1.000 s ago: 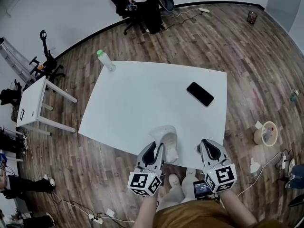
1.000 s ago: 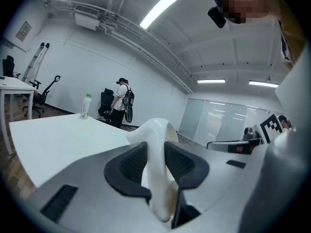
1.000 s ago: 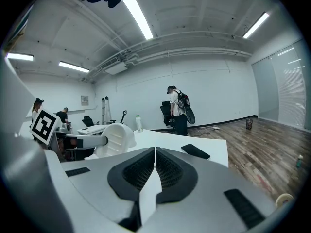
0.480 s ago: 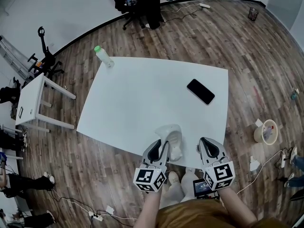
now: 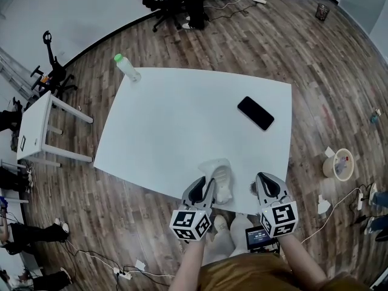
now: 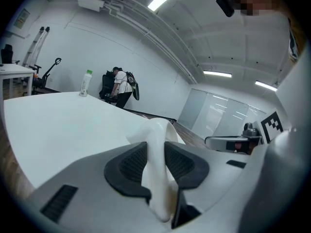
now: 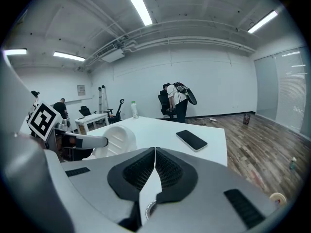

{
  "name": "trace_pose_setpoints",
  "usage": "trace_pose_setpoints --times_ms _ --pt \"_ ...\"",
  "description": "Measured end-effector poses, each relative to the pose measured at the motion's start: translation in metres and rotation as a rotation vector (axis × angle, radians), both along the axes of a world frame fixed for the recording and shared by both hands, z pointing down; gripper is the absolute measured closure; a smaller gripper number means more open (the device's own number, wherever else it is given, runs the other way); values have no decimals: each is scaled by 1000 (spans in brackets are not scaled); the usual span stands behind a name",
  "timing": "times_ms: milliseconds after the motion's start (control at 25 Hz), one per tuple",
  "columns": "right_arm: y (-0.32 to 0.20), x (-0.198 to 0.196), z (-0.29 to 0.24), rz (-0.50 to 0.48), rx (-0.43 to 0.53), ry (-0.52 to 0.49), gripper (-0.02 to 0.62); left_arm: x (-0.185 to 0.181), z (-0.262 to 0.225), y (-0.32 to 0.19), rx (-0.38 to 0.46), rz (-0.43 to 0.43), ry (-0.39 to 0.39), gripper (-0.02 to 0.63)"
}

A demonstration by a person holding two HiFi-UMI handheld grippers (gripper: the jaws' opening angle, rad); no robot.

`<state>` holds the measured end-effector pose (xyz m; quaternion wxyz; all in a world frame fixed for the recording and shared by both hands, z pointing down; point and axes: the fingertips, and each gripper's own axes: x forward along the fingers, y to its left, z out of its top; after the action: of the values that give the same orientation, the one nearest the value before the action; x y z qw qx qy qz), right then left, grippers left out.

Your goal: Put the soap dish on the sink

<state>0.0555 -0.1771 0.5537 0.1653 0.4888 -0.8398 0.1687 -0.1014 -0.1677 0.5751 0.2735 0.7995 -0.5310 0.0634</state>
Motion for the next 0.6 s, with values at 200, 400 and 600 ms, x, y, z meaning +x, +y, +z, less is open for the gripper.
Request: trace_pose_setpoints --times_ms 200,400,600 --pt "-3 0 8 0 -18 14 586 4 13 -3 -39 15 15 488" --pt "-5 -6 14 -4 -40 1 586 8 25 -7 -84 43 27 488" --pt "-1 -11 20 -19 -51 -2 586 17 40 -7 -148 101 39 488"
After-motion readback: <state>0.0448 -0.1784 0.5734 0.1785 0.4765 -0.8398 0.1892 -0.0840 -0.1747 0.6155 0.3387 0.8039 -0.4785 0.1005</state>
